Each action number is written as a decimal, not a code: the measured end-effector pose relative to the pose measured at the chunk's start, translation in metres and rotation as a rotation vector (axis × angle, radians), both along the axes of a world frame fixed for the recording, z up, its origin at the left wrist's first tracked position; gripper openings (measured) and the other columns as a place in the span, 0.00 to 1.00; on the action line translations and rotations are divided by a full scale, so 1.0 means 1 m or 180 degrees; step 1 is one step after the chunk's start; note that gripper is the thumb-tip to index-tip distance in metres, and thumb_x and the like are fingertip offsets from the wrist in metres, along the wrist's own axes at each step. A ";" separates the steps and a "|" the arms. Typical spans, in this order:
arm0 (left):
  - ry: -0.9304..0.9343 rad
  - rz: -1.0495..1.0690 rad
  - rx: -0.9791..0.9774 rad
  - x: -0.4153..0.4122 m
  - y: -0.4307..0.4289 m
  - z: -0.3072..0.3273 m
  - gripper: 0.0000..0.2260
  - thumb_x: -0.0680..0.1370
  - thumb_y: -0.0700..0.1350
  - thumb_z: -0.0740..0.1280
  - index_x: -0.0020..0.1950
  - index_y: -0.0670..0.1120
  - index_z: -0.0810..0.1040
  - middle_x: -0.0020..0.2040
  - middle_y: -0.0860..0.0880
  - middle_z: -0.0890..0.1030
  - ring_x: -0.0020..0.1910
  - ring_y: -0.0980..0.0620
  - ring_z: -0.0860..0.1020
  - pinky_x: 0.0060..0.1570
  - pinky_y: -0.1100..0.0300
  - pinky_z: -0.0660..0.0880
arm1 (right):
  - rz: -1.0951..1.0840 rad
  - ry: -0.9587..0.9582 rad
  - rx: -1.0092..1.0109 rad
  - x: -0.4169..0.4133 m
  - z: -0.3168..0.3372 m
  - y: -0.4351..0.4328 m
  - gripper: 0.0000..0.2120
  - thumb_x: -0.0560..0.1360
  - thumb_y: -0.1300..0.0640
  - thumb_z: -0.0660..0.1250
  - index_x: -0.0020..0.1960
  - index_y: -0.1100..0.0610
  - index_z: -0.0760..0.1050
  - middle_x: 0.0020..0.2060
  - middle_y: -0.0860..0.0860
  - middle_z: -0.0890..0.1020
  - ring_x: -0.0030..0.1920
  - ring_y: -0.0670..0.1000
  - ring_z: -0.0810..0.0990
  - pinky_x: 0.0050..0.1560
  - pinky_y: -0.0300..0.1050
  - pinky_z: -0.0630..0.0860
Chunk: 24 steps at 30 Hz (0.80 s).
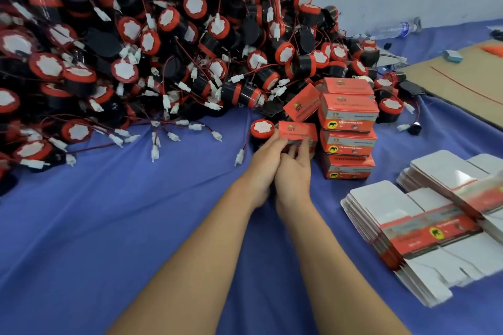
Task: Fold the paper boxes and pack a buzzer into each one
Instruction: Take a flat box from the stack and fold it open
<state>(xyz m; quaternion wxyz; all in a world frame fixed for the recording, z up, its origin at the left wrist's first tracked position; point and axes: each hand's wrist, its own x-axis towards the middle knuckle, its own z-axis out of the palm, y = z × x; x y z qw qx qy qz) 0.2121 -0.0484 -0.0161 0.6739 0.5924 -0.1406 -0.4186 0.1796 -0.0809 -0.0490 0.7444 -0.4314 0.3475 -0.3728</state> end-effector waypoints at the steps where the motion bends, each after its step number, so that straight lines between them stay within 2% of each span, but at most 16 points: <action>1: -0.0041 -0.0008 0.0059 0.000 0.001 0.002 0.12 0.86 0.48 0.60 0.56 0.62 0.80 0.55 0.63 0.83 0.61 0.60 0.78 0.53 0.67 0.73 | -0.0018 -0.0106 0.0087 -0.001 0.002 0.001 0.37 0.81 0.69 0.56 0.84 0.48 0.49 0.83 0.49 0.56 0.79 0.46 0.62 0.79 0.52 0.63; 3: -0.0212 0.0013 0.0111 -0.003 0.006 0.007 0.15 0.87 0.47 0.59 0.71 0.59 0.76 0.63 0.59 0.80 0.62 0.58 0.77 0.57 0.66 0.73 | 0.0002 -0.0176 0.0195 -0.008 0.010 0.006 0.36 0.81 0.69 0.58 0.84 0.48 0.51 0.80 0.49 0.63 0.76 0.48 0.68 0.77 0.53 0.67; 4: -0.0379 0.0118 0.0106 -0.008 0.009 0.008 0.16 0.87 0.45 0.59 0.75 0.55 0.73 0.66 0.57 0.79 0.62 0.58 0.77 0.61 0.64 0.73 | 0.0031 -0.0151 0.0211 -0.015 0.014 0.010 0.35 0.82 0.69 0.58 0.83 0.50 0.53 0.78 0.49 0.67 0.74 0.49 0.71 0.75 0.53 0.69; 6: -0.0904 0.0703 0.0175 -0.028 0.019 0.008 0.16 0.86 0.40 0.59 0.72 0.48 0.76 0.67 0.51 0.81 0.62 0.58 0.78 0.64 0.63 0.73 | 0.0045 0.0012 0.0039 -0.035 0.025 0.019 0.30 0.81 0.71 0.59 0.81 0.55 0.62 0.75 0.52 0.73 0.72 0.49 0.74 0.74 0.51 0.71; 8: -0.1205 0.1434 0.0263 -0.063 0.034 0.010 0.14 0.85 0.37 0.60 0.66 0.48 0.80 0.63 0.52 0.83 0.61 0.60 0.79 0.59 0.68 0.73 | -0.0006 0.0405 -0.0215 -0.066 0.035 0.032 0.24 0.81 0.70 0.60 0.75 0.56 0.72 0.69 0.51 0.79 0.67 0.46 0.79 0.69 0.47 0.75; 9: -0.1206 0.1580 0.0168 -0.082 0.041 0.012 0.13 0.84 0.37 0.62 0.61 0.50 0.81 0.59 0.54 0.84 0.58 0.61 0.81 0.56 0.70 0.74 | -0.0011 0.0512 -0.0310 -0.085 0.039 0.038 0.21 0.81 0.69 0.62 0.71 0.55 0.76 0.64 0.50 0.82 0.63 0.46 0.82 0.65 0.46 0.78; 12: -0.1194 0.1456 -0.0166 -0.135 0.055 0.022 0.11 0.82 0.36 0.66 0.51 0.52 0.80 0.47 0.56 0.85 0.48 0.62 0.83 0.49 0.70 0.76 | -0.0152 0.0698 -0.0771 -0.144 0.053 0.054 0.15 0.80 0.69 0.62 0.58 0.55 0.82 0.48 0.51 0.88 0.47 0.49 0.87 0.47 0.42 0.82; 14: -0.1158 0.1192 -0.0232 -0.163 0.058 0.025 0.07 0.81 0.38 0.70 0.51 0.51 0.80 0.47 0.53 0.84 0.46 0.59 0.83 0.48 0.68 0.77 | -0.0526 0.1318 -0.1430 -0.178 0.061 0.057 0.14 0.80 0.67 0.64 0.53 0.52 0.83 0.44 0.48 0.87 0.46 0.48 0.86 0.46 0.42 0.81; 16: -0.1167 0.0903 -0.0127 -0.185 0.056 0.026 0.04 0.80 0.41 0.72 0.51 0.49 0.80 0.48 0.50 0.84 0.45 0.58 0.82 0.48 0.66 0.78 | -0.0897 0.2085 -0.2060 -0.208 0.066 0.054 0.13 0.78 0.64 0.67 0.54 0.48 0.83 0.46 0.46 0.85 0.50 0.51 0.82 0.47 0.45 0.76; 18: -0.1226 0.0657 0.0104 -0.205 0.051 0.023 0.05 0.80 0.42 0.73 0.51 0.50 0.79 0.49 0.49 0.83 0.44 0.58 0.81 0.47 0.66 0.77 | -0.1094 0.2790 -0.2601 -0.235 0.065 0.045 0.14 0.76 0.64 0.69 0.58 0.51 0.84 0.51 0.54 0.84 0.56 0.55 0.77 0.53 0.49 0.70; 19: -0.1243 0.0542 0.0218 -0.212 0.049 0.021 0.05 0.80 0.43 0.72 0.51 0.50 0.77 0.49 0.50 0.82 0.44 0.58 0.81 0.48 0.65 0.78 | -0.1088 0.3100 -0.2658 -0.245 0.063 0.040 0.15 0.76 0.62 0.69 0.61 0.52 0.83 0.55 0.58 0.83 0.58 0.57 0.74 0.57 0.51 0.68; 21: -0.1226 0.0315 0.0476 -0.223 0.044 0.017 0.07 0.80 0.44 0.72 0.52 0.50 0.75 0.51 0.50 0.81 0.46 0.57 0.81 0.50 0.62 0.78 | -0.0884 0.3624 -0.2364 -0.257 0.059 0.033 0.17 0.77 0.56 0.70 0.66 0.51 0.80 0.63 0.59 0.80 0.63 0.61 0.70 0.60 0.55 0.67; 24: -0.1160 0.0170 0.0730 -0.229 0.040 0.009 0.09 0.79 0.43 0.72 0.53 0.49 0.72 0.48 0.52 0.81 0.44 0.59 0.79 0.42 0.70 0.75 | -0.0602 0.3872 -0.2072 -0.264 0.052 0.027 0.19 0.78 0.51 0.69 0.68 0.49 0.78 0.64 0.55 0.79 0.63 0.62 0.68 0.60 0.57 0.68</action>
